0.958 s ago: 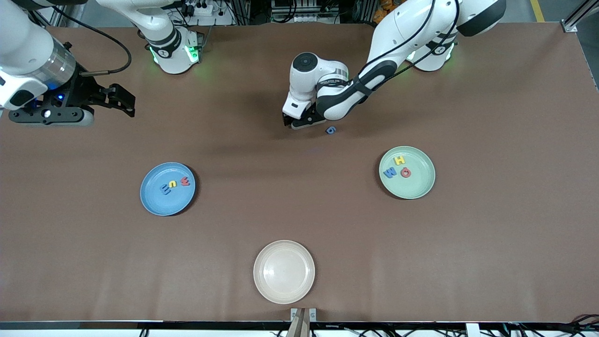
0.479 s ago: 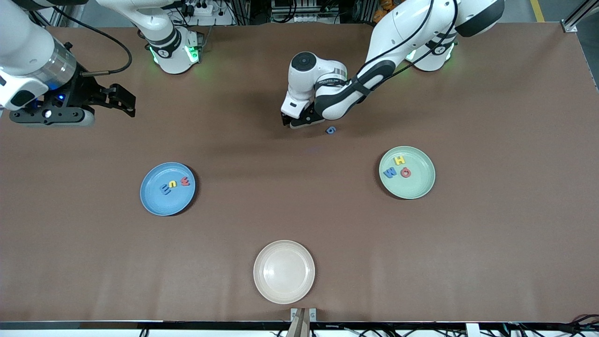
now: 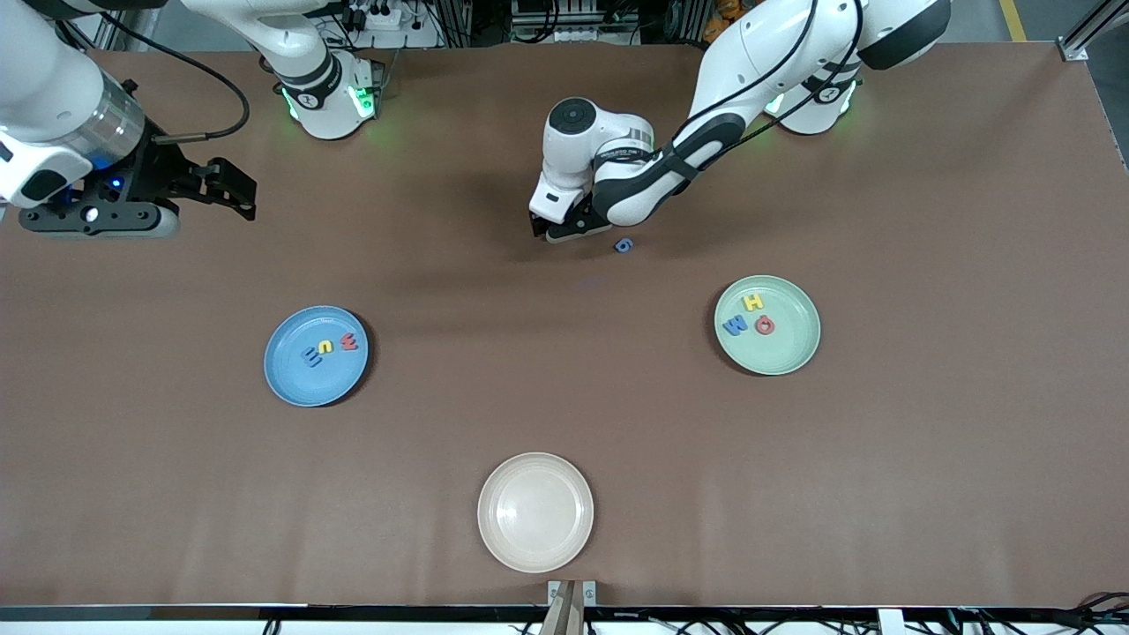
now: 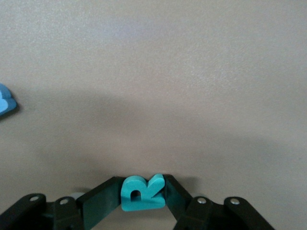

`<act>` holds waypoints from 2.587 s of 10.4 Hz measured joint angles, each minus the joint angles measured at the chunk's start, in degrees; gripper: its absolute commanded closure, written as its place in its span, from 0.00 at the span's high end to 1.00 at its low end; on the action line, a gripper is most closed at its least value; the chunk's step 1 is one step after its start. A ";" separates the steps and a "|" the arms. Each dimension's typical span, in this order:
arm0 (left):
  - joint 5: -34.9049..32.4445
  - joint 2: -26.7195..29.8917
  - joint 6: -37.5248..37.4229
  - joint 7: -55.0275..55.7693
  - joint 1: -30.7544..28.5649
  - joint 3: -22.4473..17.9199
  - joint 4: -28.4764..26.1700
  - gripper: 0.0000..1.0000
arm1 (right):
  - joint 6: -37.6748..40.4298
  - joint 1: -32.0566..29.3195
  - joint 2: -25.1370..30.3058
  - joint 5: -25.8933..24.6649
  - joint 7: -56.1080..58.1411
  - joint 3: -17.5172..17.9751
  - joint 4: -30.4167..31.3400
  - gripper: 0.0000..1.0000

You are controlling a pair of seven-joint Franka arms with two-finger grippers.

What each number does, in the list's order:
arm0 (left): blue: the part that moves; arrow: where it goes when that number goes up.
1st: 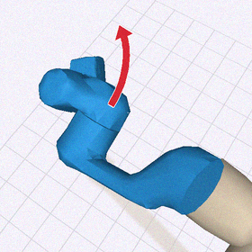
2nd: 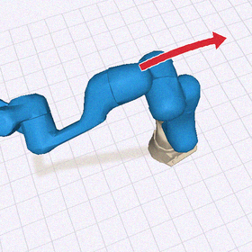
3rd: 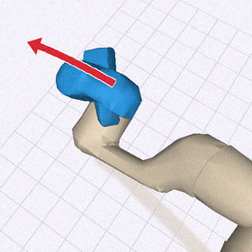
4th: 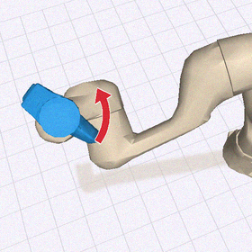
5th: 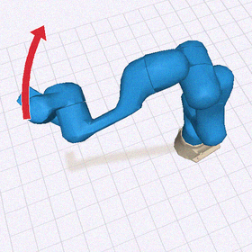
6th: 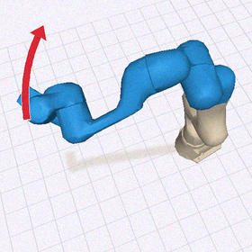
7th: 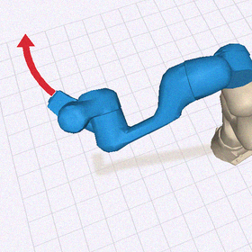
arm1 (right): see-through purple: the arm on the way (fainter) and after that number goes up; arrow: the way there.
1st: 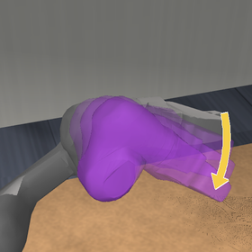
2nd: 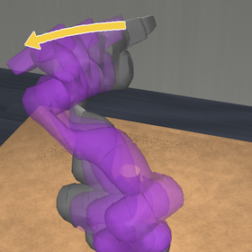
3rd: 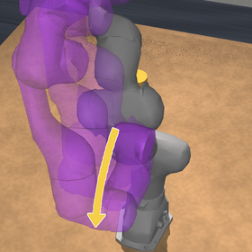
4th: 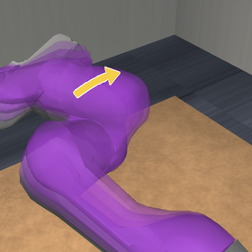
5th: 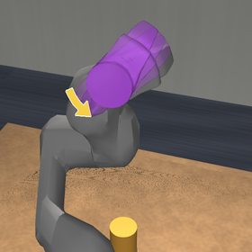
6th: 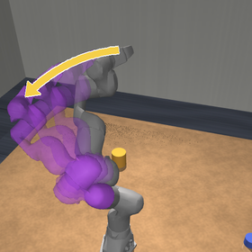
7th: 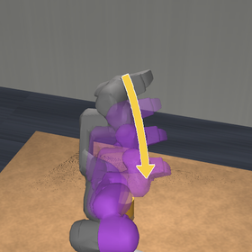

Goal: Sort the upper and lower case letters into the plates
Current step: 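Lift the R with the left gripper while the right gripper reaches letters, then carry the R to the green plate while the right gripper lowers to g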

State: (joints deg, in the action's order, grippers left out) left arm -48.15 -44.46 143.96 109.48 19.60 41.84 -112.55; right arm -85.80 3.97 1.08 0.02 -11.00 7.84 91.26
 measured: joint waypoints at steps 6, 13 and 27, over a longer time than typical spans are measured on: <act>11.22 2.73 -4.98 -7.94 0.20 0.18 2.57 0.00 | 0.01 0.02 -0.01 0.00 0.00 0.00 0.00 1.00; 26.01 12.64 -18.60 -40.22 -0.51 -4.41 2.71 0.00 | -0.10 0.67 -0.12 0.19 -0.69 0.06 0.00 1.00; 32.46 29.62 -2.73 -84.33 -32.20 -7.91 -16.39 0.00 | -22.89 22.54 -18.97 -4.84 -60.11 11.04 3.37 1.00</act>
State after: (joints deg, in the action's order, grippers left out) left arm -15.68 -14.84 141.23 25.16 -12.60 33.93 -128.94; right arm -108.68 26.51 -17.89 -4.81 -71.11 18.88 94.63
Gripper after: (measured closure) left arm 0.617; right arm 0.000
